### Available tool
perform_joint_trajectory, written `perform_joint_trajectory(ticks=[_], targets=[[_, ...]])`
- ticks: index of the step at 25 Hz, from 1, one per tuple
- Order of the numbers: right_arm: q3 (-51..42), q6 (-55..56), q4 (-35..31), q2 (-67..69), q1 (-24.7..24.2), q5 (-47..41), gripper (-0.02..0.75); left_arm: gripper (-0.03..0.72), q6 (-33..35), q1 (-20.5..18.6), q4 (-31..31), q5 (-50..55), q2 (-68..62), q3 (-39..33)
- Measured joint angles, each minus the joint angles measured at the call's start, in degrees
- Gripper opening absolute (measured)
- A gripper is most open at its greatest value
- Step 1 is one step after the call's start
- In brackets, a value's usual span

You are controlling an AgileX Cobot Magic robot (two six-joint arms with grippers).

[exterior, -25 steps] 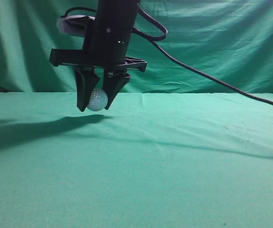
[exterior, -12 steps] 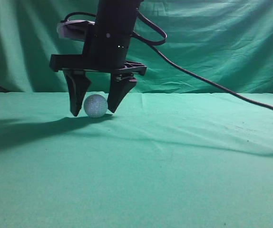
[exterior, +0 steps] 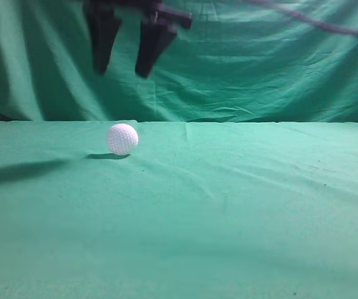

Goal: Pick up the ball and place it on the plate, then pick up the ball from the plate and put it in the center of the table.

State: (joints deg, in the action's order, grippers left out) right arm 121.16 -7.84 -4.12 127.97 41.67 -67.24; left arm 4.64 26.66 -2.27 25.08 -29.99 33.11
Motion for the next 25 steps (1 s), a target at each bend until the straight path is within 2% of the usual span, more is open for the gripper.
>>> perform_joint_trajectory(ticks=[5,8,12,16,19,25], targets=[[0.6,0.2,0.3,-9.1,0.0,-4.0,0.120,0.000,0.0,0.0,-0.1,0.0,0.0,0.0],[0.6,0.5,1.2,-14.6,-0.3,-4.6,0.000,0.000,0.0,0.0,-0.2,0.0,0.0,0.0],[0.4,2.9,5.2,-22.5,-0.7,-4.9,0.000,0.000,0.0,0.0,-1.6,3.6,1.0,1.3],[-3.9,4.2,7.0,-32.0,-0.7,-5.0,0.000,0.000,0.0,0.0,-2.4,7.5,5.9,1.7],[-10.6,4.6,7.1,-40.6,-0.7,-5.2,0.000,0.000,0.0,0.0,-2.8,8.2,11.4,0.3],[-31.5,5.4,7.1,-57.6,-0.7,-3.3,0.000,0.000,0.0,0.0,-2.8,9.3,21.7,-4.8]])
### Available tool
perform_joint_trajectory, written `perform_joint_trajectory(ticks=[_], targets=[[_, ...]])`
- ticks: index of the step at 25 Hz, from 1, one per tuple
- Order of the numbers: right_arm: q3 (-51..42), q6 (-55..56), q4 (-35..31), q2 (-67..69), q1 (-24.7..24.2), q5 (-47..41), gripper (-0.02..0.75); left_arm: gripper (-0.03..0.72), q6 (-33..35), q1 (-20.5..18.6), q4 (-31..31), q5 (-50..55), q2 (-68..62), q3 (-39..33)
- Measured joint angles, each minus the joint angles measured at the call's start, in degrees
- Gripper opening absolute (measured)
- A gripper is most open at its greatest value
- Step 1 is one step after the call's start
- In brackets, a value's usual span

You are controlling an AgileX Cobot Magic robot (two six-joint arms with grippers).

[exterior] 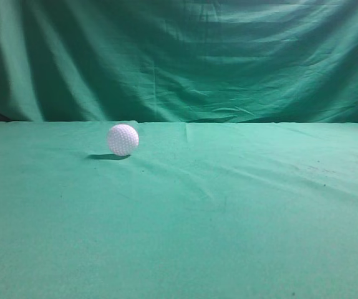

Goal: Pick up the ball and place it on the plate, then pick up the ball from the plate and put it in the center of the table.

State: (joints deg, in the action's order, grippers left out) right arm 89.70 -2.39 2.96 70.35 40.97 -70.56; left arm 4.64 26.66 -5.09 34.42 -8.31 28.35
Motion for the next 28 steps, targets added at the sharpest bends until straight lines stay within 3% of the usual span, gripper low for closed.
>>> perform_joint_trajectory(ticks=[7,15,22,28], targets=[[-24.6,0.7,-0.4,-19.5,0.0,10.1,0.000,0.000,0.0,0.0,-0.1,-1.3,3.5,-5.1],[-45.5,0.9,-3.1,-38.3,0.0,22.2,0.000,0.000,-0.1,0.0,-0.1,-10.2,3.5,-12.9],[-60.2,1.1,-9.3,-45.9,0.0,36.7,0.000,0.000,-0.1,0.0,-0.1,-14.3,3.5,-19.5],[-71.0,1.1,-9.9,-46.2,0.0,48.9,0.000,0.000,-0.1,0.0,-0.4,-14.3,3.5,-21.2]])
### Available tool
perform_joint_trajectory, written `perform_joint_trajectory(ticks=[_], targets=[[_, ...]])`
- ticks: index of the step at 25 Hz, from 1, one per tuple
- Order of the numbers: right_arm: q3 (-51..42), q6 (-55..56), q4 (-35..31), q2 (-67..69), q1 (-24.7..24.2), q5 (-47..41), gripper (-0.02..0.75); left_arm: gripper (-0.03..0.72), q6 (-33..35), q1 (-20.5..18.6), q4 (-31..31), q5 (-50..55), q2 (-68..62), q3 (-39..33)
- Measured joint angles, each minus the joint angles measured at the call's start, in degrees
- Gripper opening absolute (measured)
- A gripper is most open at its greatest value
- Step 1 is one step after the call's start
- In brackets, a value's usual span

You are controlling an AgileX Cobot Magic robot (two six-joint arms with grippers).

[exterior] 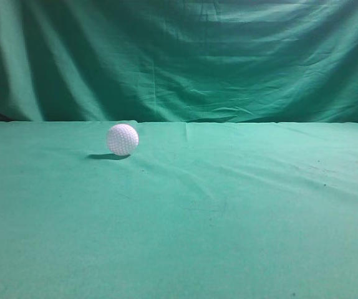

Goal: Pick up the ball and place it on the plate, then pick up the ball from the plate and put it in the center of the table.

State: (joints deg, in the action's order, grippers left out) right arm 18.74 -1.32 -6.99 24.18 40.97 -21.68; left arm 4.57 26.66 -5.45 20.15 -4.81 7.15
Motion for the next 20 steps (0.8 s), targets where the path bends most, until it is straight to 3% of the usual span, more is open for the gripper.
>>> perform_joint_trajectory(ticks=[8,20], targets=[[-4.9,0.2,-0.5,0.0,0.0,10.6,0.000,0.000,0.0,0.0,0.0,0.0,0.0,0.0],[-4.9,0.8,-1.8,0.0,0.0,8.7,0.000,0.000,0.0,0.0,0.0,0.0,0.0,0.0]])
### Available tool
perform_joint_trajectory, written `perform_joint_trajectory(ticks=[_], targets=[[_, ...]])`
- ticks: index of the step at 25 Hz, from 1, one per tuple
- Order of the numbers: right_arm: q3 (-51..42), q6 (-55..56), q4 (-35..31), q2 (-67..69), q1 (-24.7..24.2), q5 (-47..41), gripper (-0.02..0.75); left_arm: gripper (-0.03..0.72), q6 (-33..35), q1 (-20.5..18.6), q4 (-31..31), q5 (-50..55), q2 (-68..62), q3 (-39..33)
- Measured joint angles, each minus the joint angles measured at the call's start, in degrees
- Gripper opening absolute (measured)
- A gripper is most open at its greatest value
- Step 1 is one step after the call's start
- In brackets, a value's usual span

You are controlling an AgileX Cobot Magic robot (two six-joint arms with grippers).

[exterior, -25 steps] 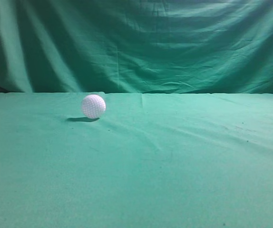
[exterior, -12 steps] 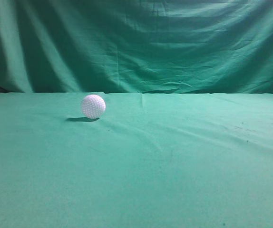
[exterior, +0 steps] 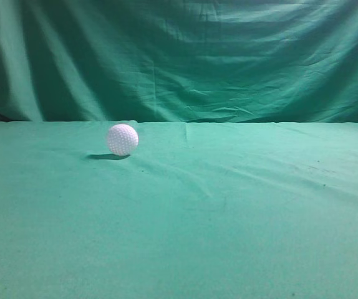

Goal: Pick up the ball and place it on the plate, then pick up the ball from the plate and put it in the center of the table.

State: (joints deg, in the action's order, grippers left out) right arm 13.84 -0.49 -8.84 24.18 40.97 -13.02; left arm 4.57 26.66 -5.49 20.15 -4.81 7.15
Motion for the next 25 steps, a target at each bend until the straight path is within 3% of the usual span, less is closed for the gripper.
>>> perform_joint_trajectory(ticks=[5,15,19,25], targets=[[0.0,-2.3,3.8,-4.0,-2.3,-4.9,0.000,0.000,0.0,0.0,0.0,0.0,0.0,0.0],[-5.6,-2.4,3.8,-18.0,-25.4,-9.6,0.000,0.000,0.0,0.0,0.0,0.0,0.0,0.0],[-10.2,-2.3,3.7,-23.7,-32.2,-9.6,0.000,0.000,0.0,0.0,0.0,0.0,0.0,0.0],[-15.3,-2.3,3.7,-24.7,-35.2,-10.1,0.000,0.000,0.0,0.0,0.0,0.0,0.0,0.0]])
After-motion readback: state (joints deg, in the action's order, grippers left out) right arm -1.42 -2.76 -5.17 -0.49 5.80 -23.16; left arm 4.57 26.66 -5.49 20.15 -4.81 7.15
